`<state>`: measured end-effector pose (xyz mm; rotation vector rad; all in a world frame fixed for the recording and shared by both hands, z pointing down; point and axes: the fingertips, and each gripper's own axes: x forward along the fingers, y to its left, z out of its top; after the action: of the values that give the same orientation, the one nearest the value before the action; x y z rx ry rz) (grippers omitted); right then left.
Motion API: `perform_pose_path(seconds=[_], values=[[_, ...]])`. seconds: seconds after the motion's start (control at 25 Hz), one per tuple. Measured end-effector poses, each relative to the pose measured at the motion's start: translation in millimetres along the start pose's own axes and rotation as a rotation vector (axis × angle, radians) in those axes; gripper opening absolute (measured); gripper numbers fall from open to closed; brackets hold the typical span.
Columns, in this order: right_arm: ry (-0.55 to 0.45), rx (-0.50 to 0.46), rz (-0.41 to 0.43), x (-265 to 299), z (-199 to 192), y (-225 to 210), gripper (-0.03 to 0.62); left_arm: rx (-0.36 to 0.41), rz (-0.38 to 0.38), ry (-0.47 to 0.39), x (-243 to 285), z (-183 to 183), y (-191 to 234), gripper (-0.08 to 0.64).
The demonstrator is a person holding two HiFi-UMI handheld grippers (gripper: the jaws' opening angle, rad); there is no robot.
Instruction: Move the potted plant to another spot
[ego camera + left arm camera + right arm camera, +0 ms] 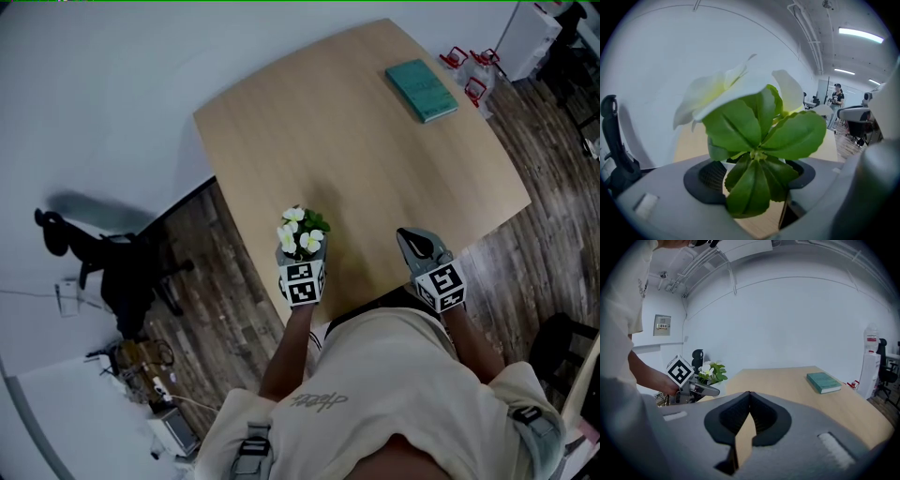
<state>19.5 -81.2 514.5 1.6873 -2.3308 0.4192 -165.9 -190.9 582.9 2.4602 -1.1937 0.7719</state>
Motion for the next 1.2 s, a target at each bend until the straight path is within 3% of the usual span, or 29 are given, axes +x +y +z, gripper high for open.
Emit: perform_pose_path(seconds=[0.4, 0.56, 0.84, 1.2], values=[[0.06, -0.03, -0.065, -15, -20, 8, 0.003, 0.008, -0.066, -0.004, 14, -10, -7, 0.35], [0.065, -0.008, -0.041, -11, -19, 10, 0.003, -0.038, -0.063, -0.002, 9, -12, -6, 0.35], [0.024, -0.003, 0.031, 11, 3, -5, 0.003, -0.041, 0.008, -0.002, 6, -11, 3, 0.35], [0.034, -0.018, 0.135, 23, 5, -41, 0.003, -0.107, 0.132, 0.03, 2, -13, 1, 0.35]])
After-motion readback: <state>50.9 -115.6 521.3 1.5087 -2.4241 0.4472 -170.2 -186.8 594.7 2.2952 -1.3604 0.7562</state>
